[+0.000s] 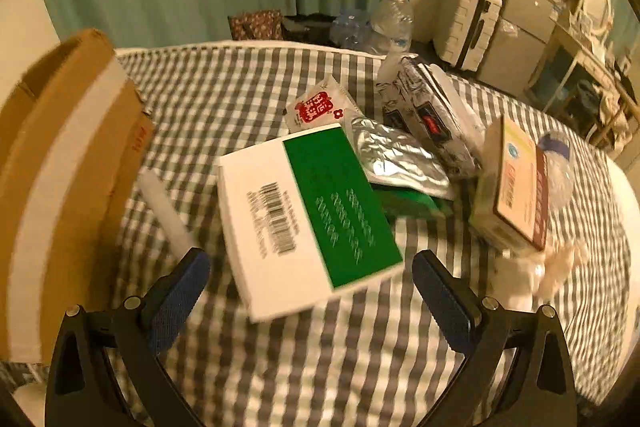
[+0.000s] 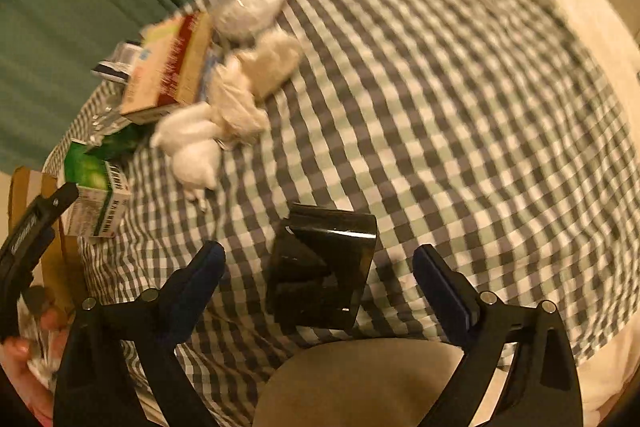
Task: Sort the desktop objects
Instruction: 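Grasp the green-and-white medicine box with the left gripper while the right gripper grasps the black case, then carry the green box and black case toward the cardboard box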
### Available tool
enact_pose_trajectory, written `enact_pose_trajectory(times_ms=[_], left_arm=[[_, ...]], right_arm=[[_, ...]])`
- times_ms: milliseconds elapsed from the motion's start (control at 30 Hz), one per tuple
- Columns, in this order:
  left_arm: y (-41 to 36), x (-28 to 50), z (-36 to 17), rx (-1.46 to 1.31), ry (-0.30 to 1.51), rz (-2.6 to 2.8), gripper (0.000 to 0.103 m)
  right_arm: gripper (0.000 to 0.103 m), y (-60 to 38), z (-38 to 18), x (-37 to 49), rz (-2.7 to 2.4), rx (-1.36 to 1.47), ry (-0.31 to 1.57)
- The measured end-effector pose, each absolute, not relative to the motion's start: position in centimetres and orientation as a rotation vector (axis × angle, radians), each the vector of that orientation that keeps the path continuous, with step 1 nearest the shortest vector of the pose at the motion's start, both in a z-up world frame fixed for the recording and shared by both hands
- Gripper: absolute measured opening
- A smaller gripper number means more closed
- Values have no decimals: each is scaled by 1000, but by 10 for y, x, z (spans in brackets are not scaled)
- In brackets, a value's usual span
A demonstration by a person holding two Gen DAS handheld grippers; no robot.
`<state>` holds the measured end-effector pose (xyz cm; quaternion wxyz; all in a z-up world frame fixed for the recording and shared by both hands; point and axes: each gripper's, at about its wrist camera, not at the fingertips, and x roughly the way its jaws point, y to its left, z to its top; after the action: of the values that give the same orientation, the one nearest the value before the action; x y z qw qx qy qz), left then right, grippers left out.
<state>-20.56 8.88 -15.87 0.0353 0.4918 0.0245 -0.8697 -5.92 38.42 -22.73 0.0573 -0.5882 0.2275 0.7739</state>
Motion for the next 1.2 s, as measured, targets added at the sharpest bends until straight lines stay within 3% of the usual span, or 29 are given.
enact_pose_trajectory(times_ms=[167, 300, 367, 533, 800, 1200], left_arm=[[86, -223, -175, 1540, 142, -2632, 103], [83, -227, -190, 1591, 196, -2607, 103], [81, -228, -197, 1612, 193, -2593, 88], [83, -220, -196, 1597, 87, -2630, 87], [71, -184, -158, 1484, 23, -2715, 86], [55, -125, -84, 1317, -3, -2854, 87]], right_arm=[[93, 383, -244, -69, 2286, -1856, 699], [81, 379, -249, -73, 2268, -1887, 651], [77, 378, -251, -73, 2262, -1895, 641], [59, 377, -252, -72, 2254, -1885, 626], [57, 381, -229, -61, 2377, -1793, 730], [49, 356, -174, -39, 2585, -1657, 619]])
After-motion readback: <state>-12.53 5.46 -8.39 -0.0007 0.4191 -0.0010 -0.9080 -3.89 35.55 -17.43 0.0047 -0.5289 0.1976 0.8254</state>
